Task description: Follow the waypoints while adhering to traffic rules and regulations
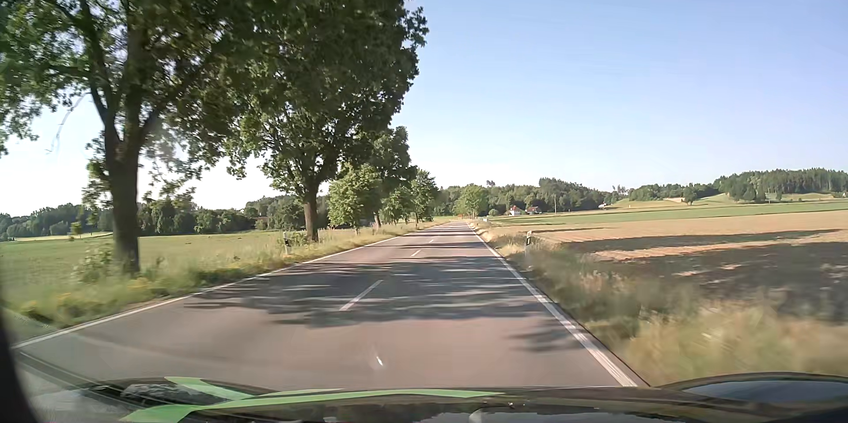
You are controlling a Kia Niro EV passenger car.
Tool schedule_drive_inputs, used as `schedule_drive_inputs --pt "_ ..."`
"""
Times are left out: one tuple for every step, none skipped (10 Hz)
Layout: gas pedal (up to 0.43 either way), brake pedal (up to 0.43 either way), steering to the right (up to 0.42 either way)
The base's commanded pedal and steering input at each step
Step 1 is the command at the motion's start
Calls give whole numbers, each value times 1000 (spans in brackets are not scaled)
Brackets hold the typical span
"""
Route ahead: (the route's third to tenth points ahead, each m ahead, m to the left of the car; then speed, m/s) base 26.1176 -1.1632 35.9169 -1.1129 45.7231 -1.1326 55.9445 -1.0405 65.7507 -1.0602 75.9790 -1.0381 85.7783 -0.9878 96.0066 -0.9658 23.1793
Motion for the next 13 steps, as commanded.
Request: schedule_drive_inputs --pt "287 0 -4" --pt "287 0 -3" --pt "299 0 -3" --pt "311 0 -3" --pt "319 0 -3" --pt "319 0 -3" --pt "319 0 -3" --pt "331 0 -2" --pt "331 0 -1" --pt "331 0 1" --pt "331 0 1" --pt "331 0 1" --pt "331 0 1"
